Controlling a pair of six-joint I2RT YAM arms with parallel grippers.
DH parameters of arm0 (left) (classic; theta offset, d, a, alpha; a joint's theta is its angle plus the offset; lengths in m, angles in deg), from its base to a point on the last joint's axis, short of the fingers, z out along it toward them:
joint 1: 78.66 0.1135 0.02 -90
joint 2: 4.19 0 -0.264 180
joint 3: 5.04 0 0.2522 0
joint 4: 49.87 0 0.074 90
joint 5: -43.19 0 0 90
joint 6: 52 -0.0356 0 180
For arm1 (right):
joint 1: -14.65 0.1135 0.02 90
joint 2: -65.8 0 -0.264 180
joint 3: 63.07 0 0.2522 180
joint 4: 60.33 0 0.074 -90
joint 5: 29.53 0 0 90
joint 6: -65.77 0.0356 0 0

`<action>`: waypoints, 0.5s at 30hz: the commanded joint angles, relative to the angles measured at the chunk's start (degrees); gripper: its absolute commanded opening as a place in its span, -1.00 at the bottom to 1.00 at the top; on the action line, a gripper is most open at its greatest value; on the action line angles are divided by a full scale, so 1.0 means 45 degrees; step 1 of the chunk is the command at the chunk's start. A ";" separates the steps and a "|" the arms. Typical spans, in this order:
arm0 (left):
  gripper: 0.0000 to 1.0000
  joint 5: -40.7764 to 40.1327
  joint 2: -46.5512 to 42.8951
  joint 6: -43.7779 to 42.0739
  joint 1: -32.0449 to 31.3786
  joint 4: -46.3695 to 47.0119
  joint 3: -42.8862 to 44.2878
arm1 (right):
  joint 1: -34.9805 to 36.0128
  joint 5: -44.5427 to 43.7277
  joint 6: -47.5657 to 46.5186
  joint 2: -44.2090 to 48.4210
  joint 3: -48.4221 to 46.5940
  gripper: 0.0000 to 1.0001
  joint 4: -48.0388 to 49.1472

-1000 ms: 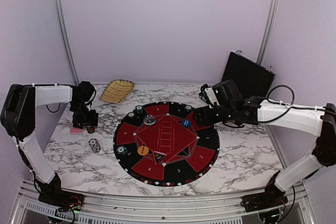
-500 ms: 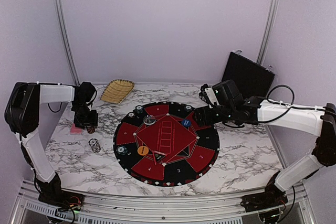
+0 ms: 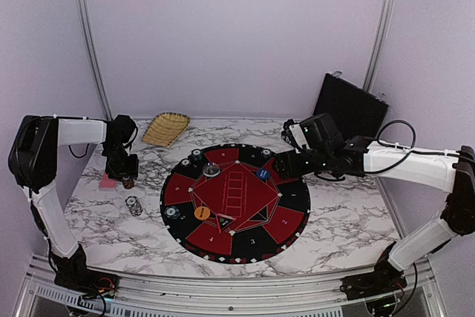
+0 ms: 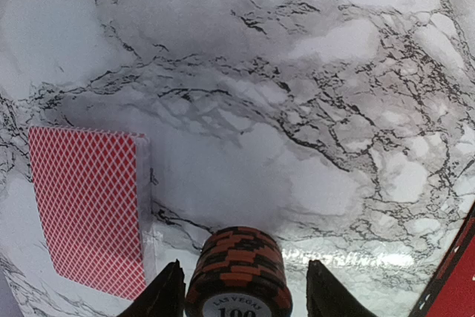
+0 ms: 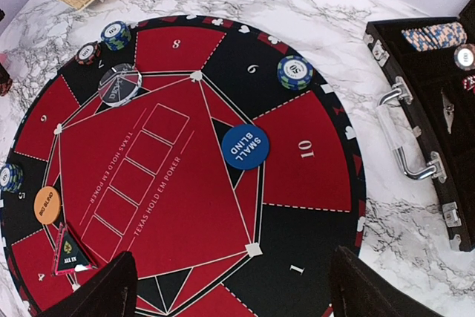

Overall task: Distribute texas hold em gaming equipment
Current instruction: Pick up the pile of poker chips from the pile of poker chips.

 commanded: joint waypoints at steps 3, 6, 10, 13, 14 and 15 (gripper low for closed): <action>0.13 -0.0049 0.0199 -0.0105 0.0073 -0.0098 0.0245 | 0.0089 -0.0162 0.0022 -0.0144 -0.0510 0.73 0.0133; 0.11 -0.0064 0.0219 -0.0133 0.0073 -0.0106 0.0269 | 0.0095 -0.0177 0.0032 -0.0143 -0.0510 0.73 0.0107; 0.05 -0.0037 0.0201 -0.0111 0.0073 -0.0113 0.0264 | 0.0085 -0.0178 0.0048 -0.0135 -0.0510 0.74 0.0111; 0.04 -0.0101 0.0204 -0.0114 0.0073 -0.0136 0.0223 | 0.0088 -0.0182 0.0037 -0.0150 -0.0515 0.73 0.0103; 0.04 -0.0111 0.0200 -0.0111 0.0073 -0.0130 0.0193 | 0.0085 -0.0183 0.0053 -0.0156 -0.0511 0.74 0.0113; 0.04 -0.0105 0.0199 -0.0099 0.0073 -0.0139 0.0167 | 0.0095 -0.0168 0.0055 -0.0171 -0.0510 0.74 0.0117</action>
